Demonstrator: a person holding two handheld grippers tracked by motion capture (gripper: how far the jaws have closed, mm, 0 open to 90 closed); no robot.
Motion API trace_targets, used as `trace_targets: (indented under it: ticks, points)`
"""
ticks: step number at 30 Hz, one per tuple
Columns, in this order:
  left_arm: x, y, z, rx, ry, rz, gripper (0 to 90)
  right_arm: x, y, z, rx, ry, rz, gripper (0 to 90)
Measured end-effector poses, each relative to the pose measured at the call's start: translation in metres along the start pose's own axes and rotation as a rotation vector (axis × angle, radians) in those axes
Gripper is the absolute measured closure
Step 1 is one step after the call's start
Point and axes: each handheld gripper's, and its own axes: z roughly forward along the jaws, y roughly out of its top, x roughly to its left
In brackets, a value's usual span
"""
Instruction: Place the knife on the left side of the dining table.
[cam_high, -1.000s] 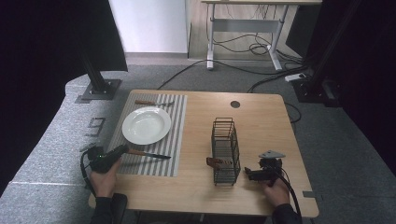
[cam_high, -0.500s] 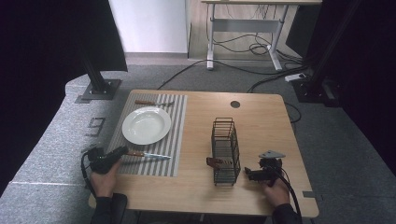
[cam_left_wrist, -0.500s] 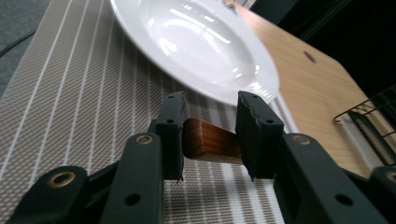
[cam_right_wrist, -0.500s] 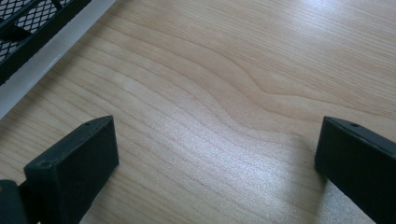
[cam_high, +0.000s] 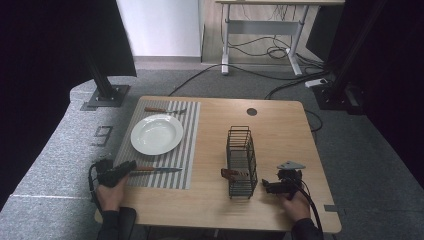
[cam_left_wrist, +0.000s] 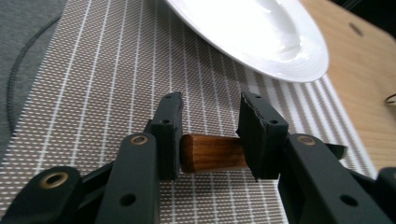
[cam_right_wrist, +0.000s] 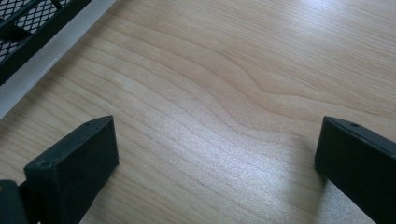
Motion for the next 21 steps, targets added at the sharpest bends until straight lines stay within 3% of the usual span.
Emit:
trace_targets:
  ticks: [5,9,13,15,18,20,21]
  points:
    - [0.0,0.0,0.006,0.048,0.041,0.039,59.7,0.0,0.0,0.0,0.0,0.0,0.0,0.0]
    - [-0.003,0.0,0.012,0.09,0.095,0.106,58.9,0.0,0.0,0.0,0.0,0.0,0.0,0.0]
    - [-0.005,0.0,0.013,0.07,0.111,0.155,49.1,0.0,0.0,0.0,0.0,0.0,0.0,0.0]
    - [-0.003,0.001,0.009,0.012,0.124,0.168,43.2,0.0,0.0,0.0,0.0,0.0,0.0,0.0]
    - [-0.002,0.001,0.007,-0.015,0.132,0.169,36.5,0.0,0.0,0.0,0.0,0.0,0.0,0.0]
    - [-0.001,0.001,0.008,-0.016,0.152,0.19,31.9,0.0,0.0,0.0,0.0,0.0,0.001,0.0]
    - [-0.002,0.0,0.01,-0.005,0.167,0.223,29.8,0.0,0.0,0.0,0.0,0.0,0.0,0.0]
